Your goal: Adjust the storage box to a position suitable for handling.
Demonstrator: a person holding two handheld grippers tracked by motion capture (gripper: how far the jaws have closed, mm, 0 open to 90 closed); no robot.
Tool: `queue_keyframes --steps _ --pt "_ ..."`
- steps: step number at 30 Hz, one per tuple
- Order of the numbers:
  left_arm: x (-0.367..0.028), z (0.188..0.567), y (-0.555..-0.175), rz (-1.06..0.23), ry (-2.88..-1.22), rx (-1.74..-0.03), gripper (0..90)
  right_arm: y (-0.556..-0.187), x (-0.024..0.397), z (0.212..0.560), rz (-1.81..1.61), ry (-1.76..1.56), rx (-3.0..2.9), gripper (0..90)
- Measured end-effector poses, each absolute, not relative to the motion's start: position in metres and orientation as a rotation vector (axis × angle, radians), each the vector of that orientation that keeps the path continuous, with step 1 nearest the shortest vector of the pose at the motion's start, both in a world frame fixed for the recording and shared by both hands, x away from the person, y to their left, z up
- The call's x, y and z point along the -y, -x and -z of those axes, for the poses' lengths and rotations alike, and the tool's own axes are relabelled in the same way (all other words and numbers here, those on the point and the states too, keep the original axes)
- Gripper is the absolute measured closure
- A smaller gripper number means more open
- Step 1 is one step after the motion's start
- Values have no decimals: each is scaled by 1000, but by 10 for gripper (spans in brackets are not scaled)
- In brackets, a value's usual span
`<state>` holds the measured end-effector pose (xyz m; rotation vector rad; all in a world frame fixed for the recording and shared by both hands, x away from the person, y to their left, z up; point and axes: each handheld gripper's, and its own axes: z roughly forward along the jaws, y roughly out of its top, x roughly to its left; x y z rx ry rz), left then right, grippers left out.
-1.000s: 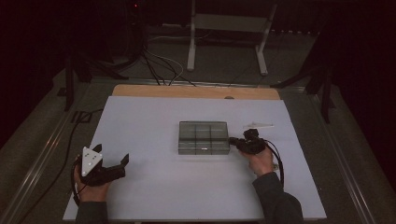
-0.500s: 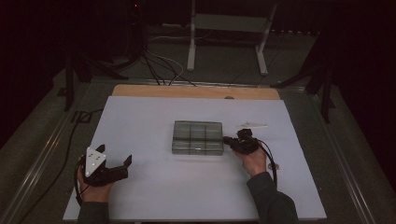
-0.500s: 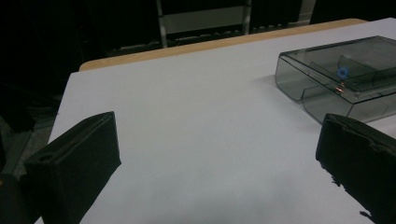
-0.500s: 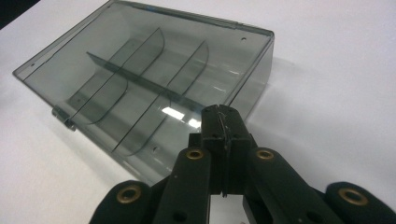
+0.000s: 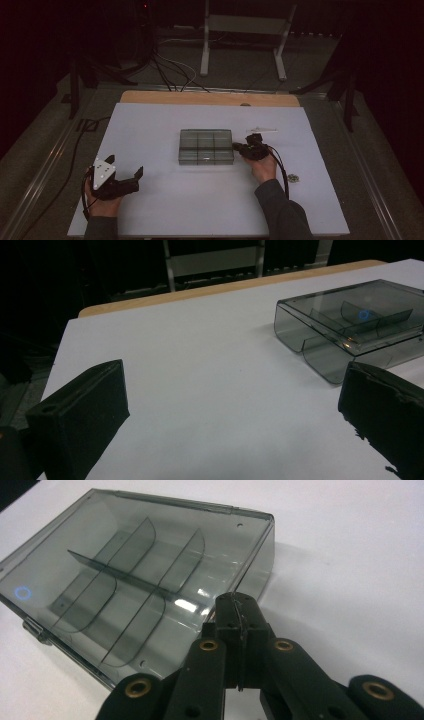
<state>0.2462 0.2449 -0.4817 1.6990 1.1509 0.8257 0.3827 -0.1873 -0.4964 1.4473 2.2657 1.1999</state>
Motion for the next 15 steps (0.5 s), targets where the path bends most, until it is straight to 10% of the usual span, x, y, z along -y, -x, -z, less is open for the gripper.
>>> queue_keyframes --steps 5,15 --pt "-243 482 -248 -824 -1698 -1150 13 -377 191 489 -1207 -1394 -2221 773" --pt "-234 483 -252 -811 -1726 -1130 12 -369 201 476 -1286 -1402 -2145 235"
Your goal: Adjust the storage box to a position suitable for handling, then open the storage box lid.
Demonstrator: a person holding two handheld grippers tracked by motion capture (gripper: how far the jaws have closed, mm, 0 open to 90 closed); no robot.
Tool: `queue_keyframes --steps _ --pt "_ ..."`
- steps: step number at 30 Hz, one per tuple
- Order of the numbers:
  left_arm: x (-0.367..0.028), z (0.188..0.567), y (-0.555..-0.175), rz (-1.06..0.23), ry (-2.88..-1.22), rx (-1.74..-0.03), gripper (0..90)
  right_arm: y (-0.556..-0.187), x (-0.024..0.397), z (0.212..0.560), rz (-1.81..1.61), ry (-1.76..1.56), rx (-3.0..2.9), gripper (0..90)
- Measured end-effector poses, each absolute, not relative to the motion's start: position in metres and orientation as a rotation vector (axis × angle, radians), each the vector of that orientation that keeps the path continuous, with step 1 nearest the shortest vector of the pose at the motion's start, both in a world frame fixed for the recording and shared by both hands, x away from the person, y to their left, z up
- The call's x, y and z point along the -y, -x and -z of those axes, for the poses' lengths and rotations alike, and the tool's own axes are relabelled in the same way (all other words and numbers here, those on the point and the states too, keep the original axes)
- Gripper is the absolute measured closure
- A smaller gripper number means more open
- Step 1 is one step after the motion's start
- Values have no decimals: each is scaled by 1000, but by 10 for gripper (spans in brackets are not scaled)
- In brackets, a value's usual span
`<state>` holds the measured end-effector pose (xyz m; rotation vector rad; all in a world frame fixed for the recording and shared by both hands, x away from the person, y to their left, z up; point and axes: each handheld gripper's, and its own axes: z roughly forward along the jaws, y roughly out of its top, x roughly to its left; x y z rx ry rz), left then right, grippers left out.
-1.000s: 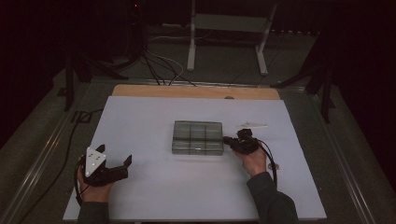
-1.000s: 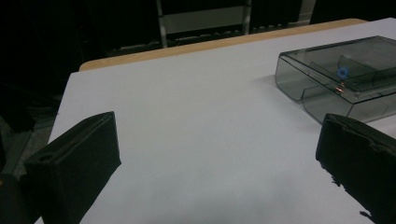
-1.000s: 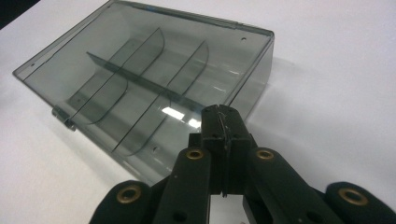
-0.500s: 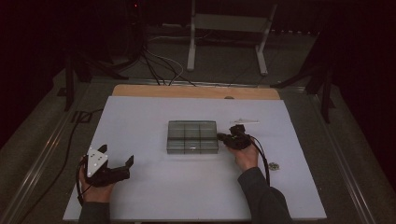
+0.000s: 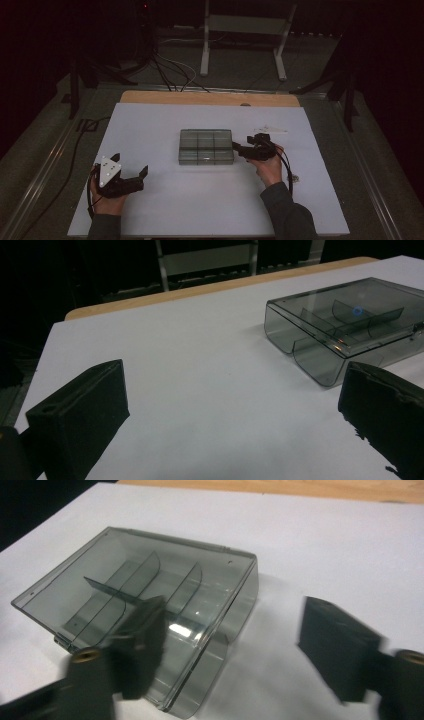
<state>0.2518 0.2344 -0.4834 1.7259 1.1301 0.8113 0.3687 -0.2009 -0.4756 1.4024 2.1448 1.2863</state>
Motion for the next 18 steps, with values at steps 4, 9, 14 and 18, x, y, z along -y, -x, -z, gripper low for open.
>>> queue_keyframes --steps 4,9,14,18 --pt "-235 483 -252 -799 -1718 -1134 12 -367 205 474 -1276 -1406 -2134 143" --pt "-232 481 -253 -789 -1708 -1127 13 -365 209 473 -1295 -1394 -2138 57" --pt "-229 479 -253 -783 -1709 -1116 13 -358 213 473 -1321 -1362 -2134 16" --pt "-227 472 -256 -774 -1714 -1102 12 -352 219 473 -1325 -1323 -2132 5"
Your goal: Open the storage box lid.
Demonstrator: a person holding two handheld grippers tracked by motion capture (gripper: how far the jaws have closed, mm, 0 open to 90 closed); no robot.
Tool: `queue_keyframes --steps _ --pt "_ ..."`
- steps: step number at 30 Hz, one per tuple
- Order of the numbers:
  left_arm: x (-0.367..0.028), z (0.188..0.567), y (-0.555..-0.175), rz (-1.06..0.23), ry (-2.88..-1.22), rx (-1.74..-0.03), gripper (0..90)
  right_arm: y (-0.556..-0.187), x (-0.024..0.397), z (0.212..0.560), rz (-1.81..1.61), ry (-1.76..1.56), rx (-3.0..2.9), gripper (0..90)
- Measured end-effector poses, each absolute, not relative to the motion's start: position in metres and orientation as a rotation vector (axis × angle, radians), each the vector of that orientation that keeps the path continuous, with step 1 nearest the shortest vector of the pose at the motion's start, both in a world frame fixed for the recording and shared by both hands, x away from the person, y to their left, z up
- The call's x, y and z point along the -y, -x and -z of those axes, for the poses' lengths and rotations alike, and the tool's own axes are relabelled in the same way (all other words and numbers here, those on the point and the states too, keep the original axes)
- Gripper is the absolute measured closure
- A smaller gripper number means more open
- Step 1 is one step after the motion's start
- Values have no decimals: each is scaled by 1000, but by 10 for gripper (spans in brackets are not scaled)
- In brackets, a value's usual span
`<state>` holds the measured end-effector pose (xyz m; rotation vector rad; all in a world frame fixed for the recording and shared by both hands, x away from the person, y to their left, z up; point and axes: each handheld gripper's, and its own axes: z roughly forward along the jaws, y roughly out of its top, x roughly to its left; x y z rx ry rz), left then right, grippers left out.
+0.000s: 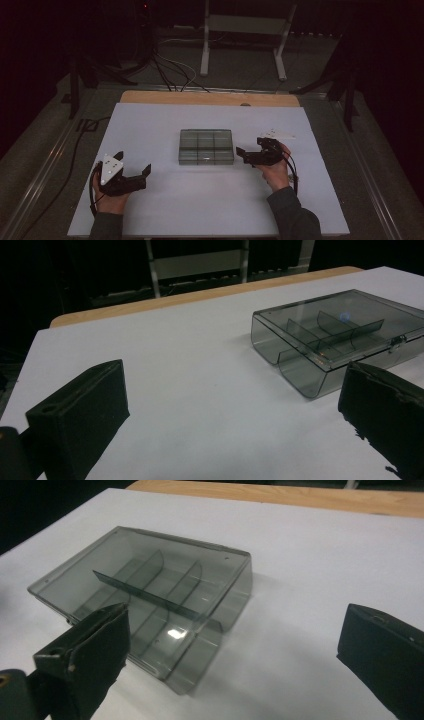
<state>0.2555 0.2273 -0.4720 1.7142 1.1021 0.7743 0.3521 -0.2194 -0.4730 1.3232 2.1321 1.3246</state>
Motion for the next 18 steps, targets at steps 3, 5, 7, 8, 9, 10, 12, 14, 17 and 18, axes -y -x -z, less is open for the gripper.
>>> queue_keyframes --steps 3,5,7,8,9,10,12,14,17,18 --pt "-225 465 -258 -778 -1724 -1086 13 -346 225 472 -1354 -1311 -2110 6" --pt "-224 461 -260 -777 -1726 -1077 13 -342 228 472 -1354 -1296 -2100 6" --pt "-222 456 -263 -777 -1724 -1066 13 -337 231 472 -1373 -1279 -2086 6" --pt "-222 456 -263 -777 -1724 -1066 13 -337 231 472 -1373 -1279 -2086 6" --pt "-220 452 -266 -780 -1727 -1059 13 -336 232 472 -1375 -1274 -2084 6" --pt "-220 450 -267 -775 -1722 -1055 12 -334 233 471 -1385 -1265 -2075 6" --pt "-219 446 -269 -764 -1712 -1048 12 -333 235 470 -1409 -1271 -2056 6" --pt "-218 444 -273 -756 -1717 -1037 13 -331 236 469 -1421 -1263 -2044 6" --pt "-214 444 -279 -748 -1728 -1031 12 -328 237 469 -1428 -1263 -2031 6" --pt "-213 444 -281 -741 -1727 -1030 12 -327 236 469 -1430 -1263 -2027 5"
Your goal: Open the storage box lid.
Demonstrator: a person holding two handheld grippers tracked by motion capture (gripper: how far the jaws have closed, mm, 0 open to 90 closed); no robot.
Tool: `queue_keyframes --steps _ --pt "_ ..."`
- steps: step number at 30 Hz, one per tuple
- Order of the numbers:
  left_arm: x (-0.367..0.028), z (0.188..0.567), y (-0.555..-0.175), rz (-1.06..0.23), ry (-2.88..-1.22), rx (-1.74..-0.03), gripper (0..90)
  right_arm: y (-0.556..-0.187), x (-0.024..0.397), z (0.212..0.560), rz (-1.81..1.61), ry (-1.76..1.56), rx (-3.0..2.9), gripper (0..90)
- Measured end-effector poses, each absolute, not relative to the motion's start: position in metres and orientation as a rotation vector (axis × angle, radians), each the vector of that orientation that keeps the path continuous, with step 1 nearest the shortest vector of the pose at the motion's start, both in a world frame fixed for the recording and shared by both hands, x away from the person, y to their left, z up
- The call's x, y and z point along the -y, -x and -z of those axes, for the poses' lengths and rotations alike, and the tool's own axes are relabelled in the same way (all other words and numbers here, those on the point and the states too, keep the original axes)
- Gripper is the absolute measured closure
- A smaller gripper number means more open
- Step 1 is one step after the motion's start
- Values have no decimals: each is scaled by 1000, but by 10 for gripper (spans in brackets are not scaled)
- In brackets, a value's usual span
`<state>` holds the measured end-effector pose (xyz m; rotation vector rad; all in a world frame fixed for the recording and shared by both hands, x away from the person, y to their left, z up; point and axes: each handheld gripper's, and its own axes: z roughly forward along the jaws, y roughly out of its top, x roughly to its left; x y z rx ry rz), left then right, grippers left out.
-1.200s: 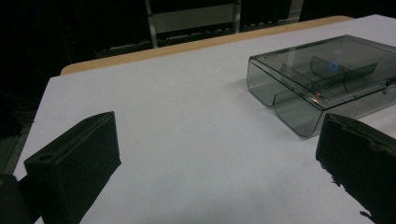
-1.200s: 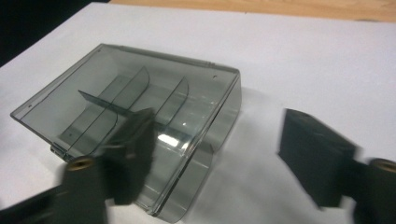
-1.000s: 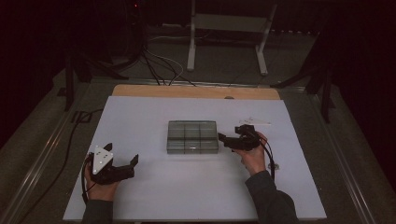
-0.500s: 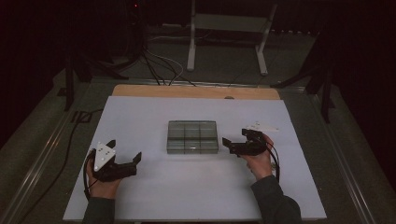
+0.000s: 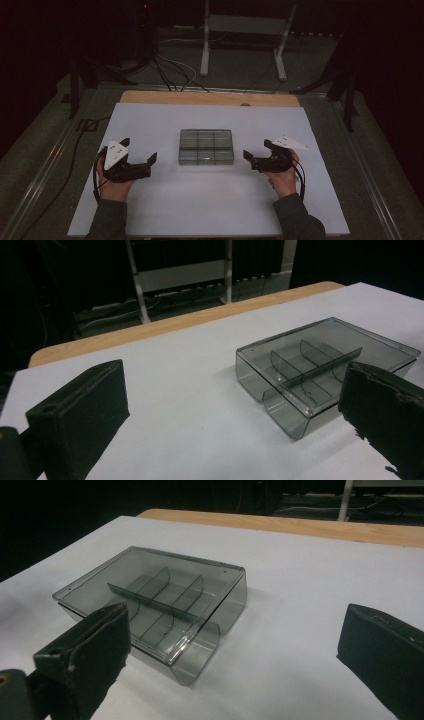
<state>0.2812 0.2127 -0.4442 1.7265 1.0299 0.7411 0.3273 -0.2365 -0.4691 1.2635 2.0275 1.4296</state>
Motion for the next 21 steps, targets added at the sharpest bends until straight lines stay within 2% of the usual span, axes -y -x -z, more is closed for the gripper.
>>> queue_keyframes --steps 21 --pt "-180 467 -307 -663 -1779 -1019 13 -325 235 471 -1425 -1251 -2004 5"
